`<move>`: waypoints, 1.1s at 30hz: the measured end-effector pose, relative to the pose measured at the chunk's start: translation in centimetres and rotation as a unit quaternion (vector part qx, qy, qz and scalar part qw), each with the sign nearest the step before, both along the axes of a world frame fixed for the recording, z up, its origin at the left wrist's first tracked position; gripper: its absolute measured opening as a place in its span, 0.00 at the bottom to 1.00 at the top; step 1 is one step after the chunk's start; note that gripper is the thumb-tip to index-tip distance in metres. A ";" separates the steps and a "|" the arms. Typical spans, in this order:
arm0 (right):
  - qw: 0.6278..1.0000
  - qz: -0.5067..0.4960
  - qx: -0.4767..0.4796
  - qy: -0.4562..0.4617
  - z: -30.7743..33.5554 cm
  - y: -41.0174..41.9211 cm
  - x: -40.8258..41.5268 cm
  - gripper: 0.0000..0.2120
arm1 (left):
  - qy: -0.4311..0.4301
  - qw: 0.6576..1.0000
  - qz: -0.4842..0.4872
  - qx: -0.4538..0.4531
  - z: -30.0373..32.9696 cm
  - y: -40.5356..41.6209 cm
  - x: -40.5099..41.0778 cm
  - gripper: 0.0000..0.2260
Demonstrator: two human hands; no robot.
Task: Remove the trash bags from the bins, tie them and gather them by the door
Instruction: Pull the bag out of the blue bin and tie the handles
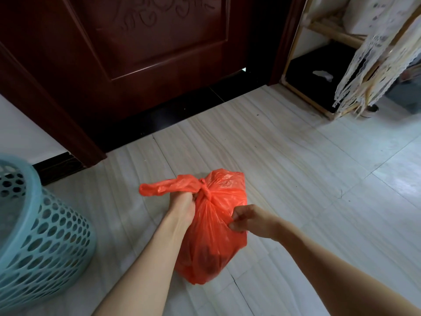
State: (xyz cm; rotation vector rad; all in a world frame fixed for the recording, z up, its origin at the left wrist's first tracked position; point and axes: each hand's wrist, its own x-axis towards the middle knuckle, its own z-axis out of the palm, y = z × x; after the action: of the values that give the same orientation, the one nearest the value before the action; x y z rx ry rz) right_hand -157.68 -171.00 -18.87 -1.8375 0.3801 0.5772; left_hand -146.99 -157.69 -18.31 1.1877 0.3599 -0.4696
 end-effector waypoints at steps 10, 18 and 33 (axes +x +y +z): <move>0.992 -0.100 -0.058 -0.044 1.6 -0.5 0.7 0.07 | -0.022 0.994 -0.103 -0.008 -0.2 1.0 -0.5 0.14; 0.988 -0.126 0.015 -0.084 1.6 2.8 1.8 0.12 | -0.070 0.988 -0.140 0.007 0.0 0.5 -1.4 0.14; 0.960 -0.052 -0.192 -0.198 0.9 4.1 2.2 0.12 | -0.107 0.900 -0.149 0.396 0.4 1.3 -0.7 0.15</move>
State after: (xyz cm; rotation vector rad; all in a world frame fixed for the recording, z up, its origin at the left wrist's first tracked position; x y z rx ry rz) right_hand -155.50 -166.94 -18.02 -2.2304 0.3280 0.0516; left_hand -147.67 -156.36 -17.90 2.0930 0.1722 -0.4610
